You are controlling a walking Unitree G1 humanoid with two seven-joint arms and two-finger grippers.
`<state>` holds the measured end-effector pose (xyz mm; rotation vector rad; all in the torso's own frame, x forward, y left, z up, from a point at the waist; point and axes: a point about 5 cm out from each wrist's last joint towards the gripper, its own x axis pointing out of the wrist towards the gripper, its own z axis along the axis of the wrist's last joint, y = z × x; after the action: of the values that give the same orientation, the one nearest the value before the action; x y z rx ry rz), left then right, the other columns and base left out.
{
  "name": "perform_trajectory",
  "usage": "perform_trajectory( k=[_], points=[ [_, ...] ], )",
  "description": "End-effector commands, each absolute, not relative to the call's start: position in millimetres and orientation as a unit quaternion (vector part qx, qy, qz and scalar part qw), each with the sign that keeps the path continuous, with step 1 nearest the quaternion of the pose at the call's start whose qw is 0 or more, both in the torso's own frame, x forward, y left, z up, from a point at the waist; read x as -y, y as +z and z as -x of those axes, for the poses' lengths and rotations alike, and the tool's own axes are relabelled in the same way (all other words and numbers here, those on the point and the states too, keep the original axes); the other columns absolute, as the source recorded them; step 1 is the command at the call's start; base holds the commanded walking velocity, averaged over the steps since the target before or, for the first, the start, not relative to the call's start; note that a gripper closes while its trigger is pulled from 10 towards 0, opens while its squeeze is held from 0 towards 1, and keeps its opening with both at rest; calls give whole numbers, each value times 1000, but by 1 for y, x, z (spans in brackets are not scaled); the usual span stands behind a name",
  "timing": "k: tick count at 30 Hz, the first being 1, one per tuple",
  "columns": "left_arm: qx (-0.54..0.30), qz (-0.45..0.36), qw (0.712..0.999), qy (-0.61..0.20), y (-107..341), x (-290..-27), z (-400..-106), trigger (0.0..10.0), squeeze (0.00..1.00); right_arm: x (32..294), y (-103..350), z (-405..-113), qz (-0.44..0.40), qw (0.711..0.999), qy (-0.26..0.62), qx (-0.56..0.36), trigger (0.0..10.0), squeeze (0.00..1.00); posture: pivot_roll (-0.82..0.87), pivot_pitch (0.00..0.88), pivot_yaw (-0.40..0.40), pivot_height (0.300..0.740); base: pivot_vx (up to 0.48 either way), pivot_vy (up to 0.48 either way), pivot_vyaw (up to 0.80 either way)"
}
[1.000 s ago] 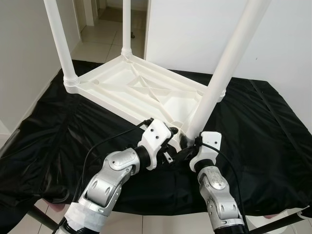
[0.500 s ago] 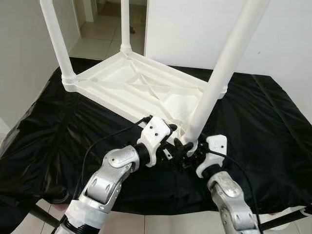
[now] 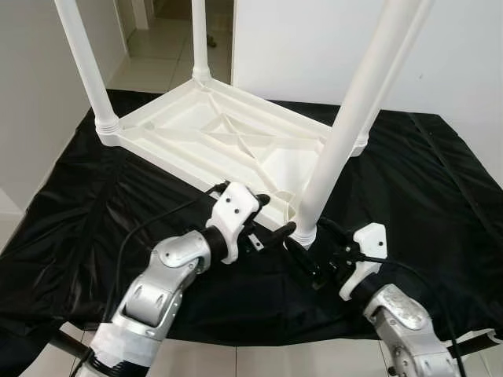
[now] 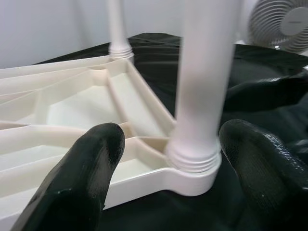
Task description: Building children table
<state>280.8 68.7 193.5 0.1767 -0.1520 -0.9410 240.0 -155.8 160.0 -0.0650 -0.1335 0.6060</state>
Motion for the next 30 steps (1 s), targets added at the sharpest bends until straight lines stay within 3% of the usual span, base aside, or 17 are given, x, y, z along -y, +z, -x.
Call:
perform_trajectory(
  k=[1, 11, 12, 19, 26, 30],
  points=[
    [70, -77, 894, -436, 193, -74, -281, 10000, 0, 163, 162, -240, 34, 954, 292, 62, 10000, 0, -33, 99, -44, 740, 0, 0, 0],
    [72, -86, 900, -422, 193, -83, -283, 10000, 0, 175, 161, -242, 42, 955, 290, 52, 10000, 0, -22, 67, -47, 740, 0, 0, 0],
    [72, -91, 900, -419, 194, -87, -284, 10000, 0, 187, 162, -244, 51, 954, 292, 44, 10000, 0, -23, 63, -48, 740, 0, 0, 0],
    [75, -99, 900, -417, 194, -89, -284, 10000, 0, 203, 161, -251, 72, 953, 293, 31, 10000, 0, -20, 44, -58, 740, 0, 0, 0],
    [78, -100, 903, -411, 195, -91, -283, 10000, 0, 204, 162, -253, 73, 952, 295, 31, 10000, 0, -10, 43, -71, 740, 0, 0, 0],
    [77, -101, 904, -408, 194, -93, -282, 10000, 0, 203, 161, -252, 80, 936, 343, 15, 10000, 0, -8, 47, -73, 740, 0, 0, 0]
  ],
)
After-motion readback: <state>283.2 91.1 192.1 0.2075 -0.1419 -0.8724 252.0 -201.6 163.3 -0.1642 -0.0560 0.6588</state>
